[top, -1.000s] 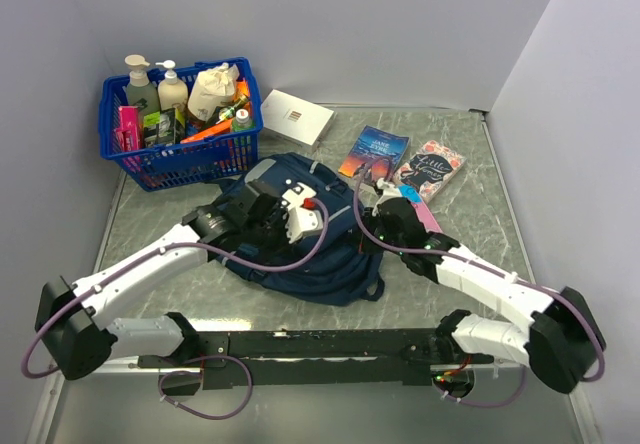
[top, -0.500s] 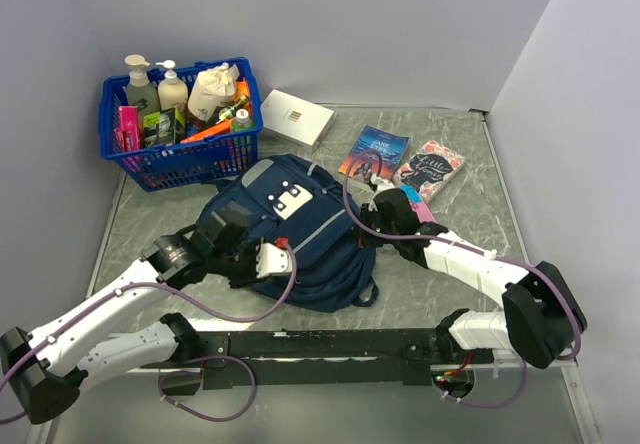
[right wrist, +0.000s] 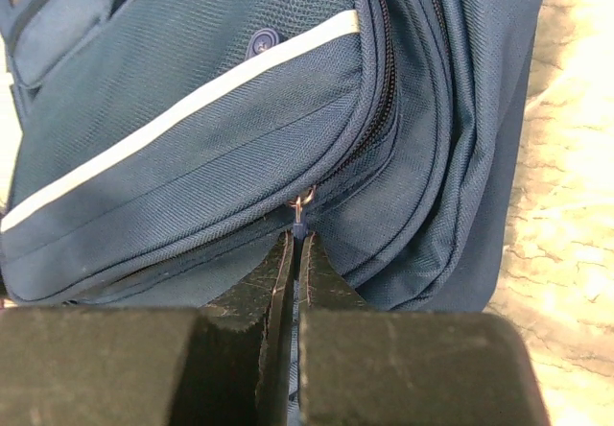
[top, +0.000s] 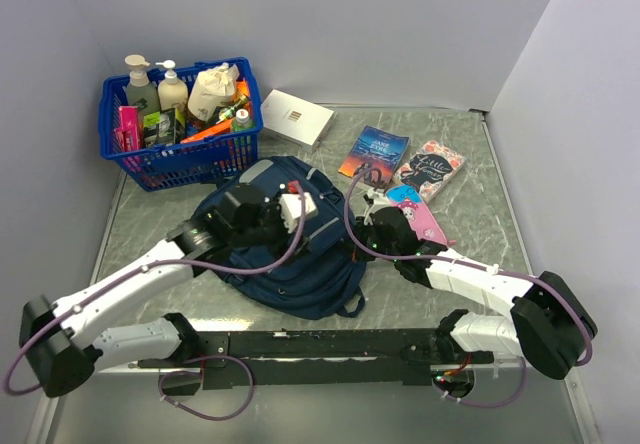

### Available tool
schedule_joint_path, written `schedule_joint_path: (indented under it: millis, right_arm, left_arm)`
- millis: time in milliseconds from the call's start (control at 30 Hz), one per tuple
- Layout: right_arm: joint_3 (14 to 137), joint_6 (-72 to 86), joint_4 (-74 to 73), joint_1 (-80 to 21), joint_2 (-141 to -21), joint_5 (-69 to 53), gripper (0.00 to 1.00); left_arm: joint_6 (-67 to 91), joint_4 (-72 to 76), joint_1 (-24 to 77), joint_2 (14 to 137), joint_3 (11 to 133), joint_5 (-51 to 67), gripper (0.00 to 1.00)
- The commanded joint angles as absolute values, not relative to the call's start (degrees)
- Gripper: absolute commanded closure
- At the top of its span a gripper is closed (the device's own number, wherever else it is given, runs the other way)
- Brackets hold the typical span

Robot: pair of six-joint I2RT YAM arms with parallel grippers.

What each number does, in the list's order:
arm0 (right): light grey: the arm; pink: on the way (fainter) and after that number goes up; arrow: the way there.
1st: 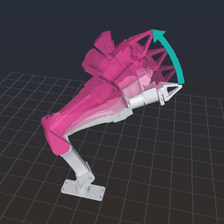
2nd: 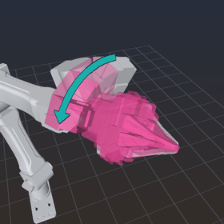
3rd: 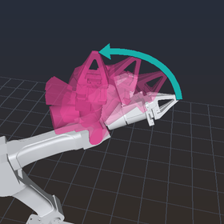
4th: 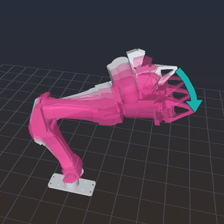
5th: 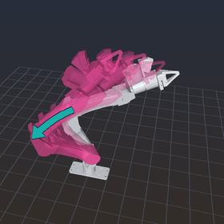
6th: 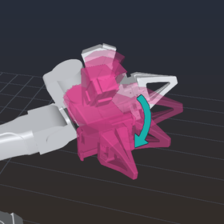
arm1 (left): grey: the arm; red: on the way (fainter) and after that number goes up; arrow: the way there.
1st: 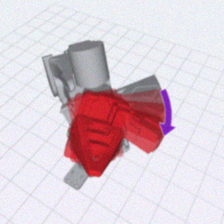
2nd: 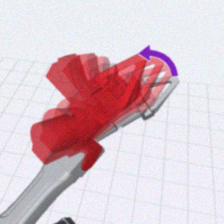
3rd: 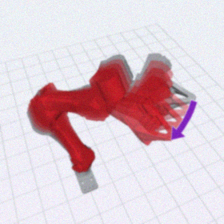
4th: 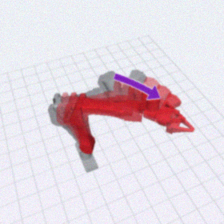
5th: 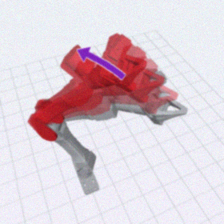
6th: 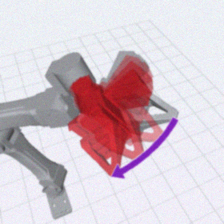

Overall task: Pack the student bag
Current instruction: Zip the student bag at the center of the board.

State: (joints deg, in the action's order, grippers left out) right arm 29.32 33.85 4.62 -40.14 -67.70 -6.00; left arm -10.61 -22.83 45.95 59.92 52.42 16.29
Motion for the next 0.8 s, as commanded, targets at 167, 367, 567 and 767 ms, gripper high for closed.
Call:
schedule_joint_path:
  millis: [167, 367, 567, 767]
  right_arm:
    - [30.32, 35.59, 13.18, -40.43, -66.53, -10.19, 1.0]
    - [29.45, 36.12, 14.5, -40.43, -66.36, -11.95, 1.0]
    - [29.09, 36.21, 15.38, -40.43, -66.53, -14.32, 1.0]
    - [29.71, 35.25, 13.89, -40.43, -65.22, -15.2, 1.0]
  left_arm:
    - [-1.85, -5.29, 50.71, 67.06, 45.97, 8.19, 0.13]
    - [-1.67, -2.47, 50.8, 69.43, 44.65, 3.16, 0.12]
    - [-1.93, -0.88, 52.03, 72.33, 45.44, 3.87, 0.13]
    - [-3.34, -0.44, 54.14, 73.65, 44.65, 5.36, 0.14]
